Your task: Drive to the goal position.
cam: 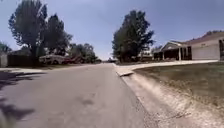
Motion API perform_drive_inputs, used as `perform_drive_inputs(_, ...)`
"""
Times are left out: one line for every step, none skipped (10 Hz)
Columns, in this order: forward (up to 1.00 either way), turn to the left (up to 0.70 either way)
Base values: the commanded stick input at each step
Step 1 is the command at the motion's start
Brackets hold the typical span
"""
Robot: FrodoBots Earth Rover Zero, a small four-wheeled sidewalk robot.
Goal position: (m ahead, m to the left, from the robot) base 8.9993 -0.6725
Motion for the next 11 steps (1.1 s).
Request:
perform_drive_inputs(0.7,0.0)
perform_drive_inputs(0.7,0.0)
perform_drive_inputs(0.7,0.0)
perform_drive_inputs(0.7,0.0)
perform_drive_inputs(0.7,0.0)
perform_drive_inputs(0.7,0.0)
perform_drive_inputs(0.7,0.0)
perform_drive_inputs(0.7,0.0)
perform_drive_inputs(0.7,0.0)
perform_drive_inputs(0.7,0.0)
perform_drive_inputs(0.7,0.0)
